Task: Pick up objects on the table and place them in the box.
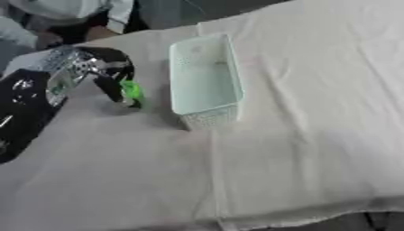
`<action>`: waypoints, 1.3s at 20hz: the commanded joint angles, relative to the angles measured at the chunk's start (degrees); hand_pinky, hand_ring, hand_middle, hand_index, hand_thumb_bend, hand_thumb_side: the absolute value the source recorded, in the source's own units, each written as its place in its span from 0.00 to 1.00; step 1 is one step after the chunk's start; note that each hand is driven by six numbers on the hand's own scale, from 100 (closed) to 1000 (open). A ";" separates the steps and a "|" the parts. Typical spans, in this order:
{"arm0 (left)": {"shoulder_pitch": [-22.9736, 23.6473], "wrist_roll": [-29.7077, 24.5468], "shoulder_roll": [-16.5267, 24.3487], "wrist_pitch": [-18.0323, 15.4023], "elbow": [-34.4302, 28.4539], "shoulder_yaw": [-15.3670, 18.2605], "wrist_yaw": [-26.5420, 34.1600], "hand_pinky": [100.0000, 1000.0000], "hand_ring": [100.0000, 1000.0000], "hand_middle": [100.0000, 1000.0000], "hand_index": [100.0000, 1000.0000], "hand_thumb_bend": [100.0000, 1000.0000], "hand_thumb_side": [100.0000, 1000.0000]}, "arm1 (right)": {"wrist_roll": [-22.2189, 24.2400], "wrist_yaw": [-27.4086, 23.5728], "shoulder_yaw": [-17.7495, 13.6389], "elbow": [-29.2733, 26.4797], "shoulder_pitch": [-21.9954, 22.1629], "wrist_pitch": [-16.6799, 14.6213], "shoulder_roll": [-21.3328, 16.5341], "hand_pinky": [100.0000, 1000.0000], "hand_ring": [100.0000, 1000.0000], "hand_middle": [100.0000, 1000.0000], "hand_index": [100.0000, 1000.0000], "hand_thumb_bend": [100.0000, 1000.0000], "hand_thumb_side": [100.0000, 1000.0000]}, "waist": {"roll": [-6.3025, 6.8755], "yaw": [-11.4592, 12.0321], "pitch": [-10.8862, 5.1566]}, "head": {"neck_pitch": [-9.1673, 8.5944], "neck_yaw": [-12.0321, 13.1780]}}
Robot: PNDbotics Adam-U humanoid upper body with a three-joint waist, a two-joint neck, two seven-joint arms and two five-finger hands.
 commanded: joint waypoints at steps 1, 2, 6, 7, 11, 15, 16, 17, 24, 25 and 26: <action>-0.35 1.84 1.37 -0.41 -0.52 0.57 -0.55 0.00 0.00 0.11 0.38 0.16 0.38 | 3.78 -0.15 -0.27 -0.68 -0.83 -3.61 -1.54 0.65 0.76 0.83 0.89 0.00 0.51 | -0.39 0.12 -0.63 | -0.03 0.65; -0.42 2.87 1.38 -0.55 -0.75 0.79 -0.76 0.00 0.00 0.07 0.36 0.11 0.34 | 3.79 -0.14 -0.25 -0.68 -0.80 -3.63 -1.53 0.65 0.76 0.83 0.89 0.00 0.51 | -0.41 0.16 -0.64 | -0.03 0.65; -0.70 7.28 1.52 -0.29 -1.54 1.64 -0.64 0.00 0.00 0.03 0.34 0.00 0.32 | 3.82 -0.06 -0.26 -0.68 -0.67 -3.68 -1.54 0.66 0.76 0.83 0.89 0.00 0.51 | -0.46 0.27 -0.68 | -0.03 0.69; -0.82 8.27 1.63 -0.07 -1.75 1.87 -0.10 0.00 0.00 0.02 0.33 0.00 0.32 | 3.81 -0.05 -0.27 -0.68 -0.63 -3.70 -1.55 0.66 0.76 0.83 0.89 0.00 0.51 | -0.46 0.31 -0.70 | -0.03 0.70; -1.18 10.88 2.03 1.32 -2.46 2.56 3.53 0.00 0.00 0.02 0.33 0.00 0.32 | 3.71 -0.01 -0.32 -0.68 -0.55 -3.71 -1.57 0.66 0.76 0.83 0.89 0.00 0.51 | -0.45 0.38 -0.75 | -0.03 0.68; -1.61 11.01 2.64 2.52 -3.29 2.74 7.43 0.00 0.00 0.01 0.32 0.00 0.34 | 3.57 -0.04 -0.38 -0.68 -0.53 -3.67 -1.63 0.66 0.76 0.83 0.89 0.00 0.51 | -0.40 0.40 -0.84 | -0.03 0.62; -1.74 10.95 2.75 2.74 -3.57 2.75 8.15 0.00 0.00 0.01 0.32 0.00 0.35 | 3.56 -0.04 -0.38 -0.68 -0.53 -3.66 -1.64 0.66 0.76 0.83 0.89 0.00 0.51 | -0.39 0.40 -0.86 | -0.03 0.61; -1.92 10.85 2.82 2.92 -3.94 2.74 8.98 0.00 0.00 0.01 0.32 0.00 0.35 | 3.55 -0.05 -0.37 -0.68 -0.54 -3.64 -1.65 0.66 0.76 0.83 0.89 0.00 0.51 | -0.37 0.39 -0.88 | -0.03 0.61; -3.04 9.69 3.60 3.94 -7.18 2.43 12.24 0.00 0.00 0.01 0.32 0.00 0.34 | 3.51 -0.27 -0.34 -0.68 -0.68 -3.47 -1.73 0.66 0.76 0.83 0.89 0.00 0.51 | -0.24 0.28 -1.04 | -0.03 0.47; -3.18 9.65 3.74 4.14 -7.78 2.58 12.46 0.00 0.00 0.01 0.32 0.00 0.34 | 3.53 -0.30 -0.33 -0.68 -0.71 -3.43 -1.73 0.66 0.76 0.83 0.89 0.00 0.51 | -0.22 0.27 -1.06 | -0.03 0.40; -3.28 9.64 3.87 4.36 -8.34 2.76 12.67 0.00 0.00 0.01 0.32 0.00 0.33 | 3.54 -0.32 -0.32 -0.68 -0.73 -3.41 -1.73 0.66 0.76 0.83 0.88 0.00 0.51 | -0.21 0.26 -1.07 | -0.03 0.30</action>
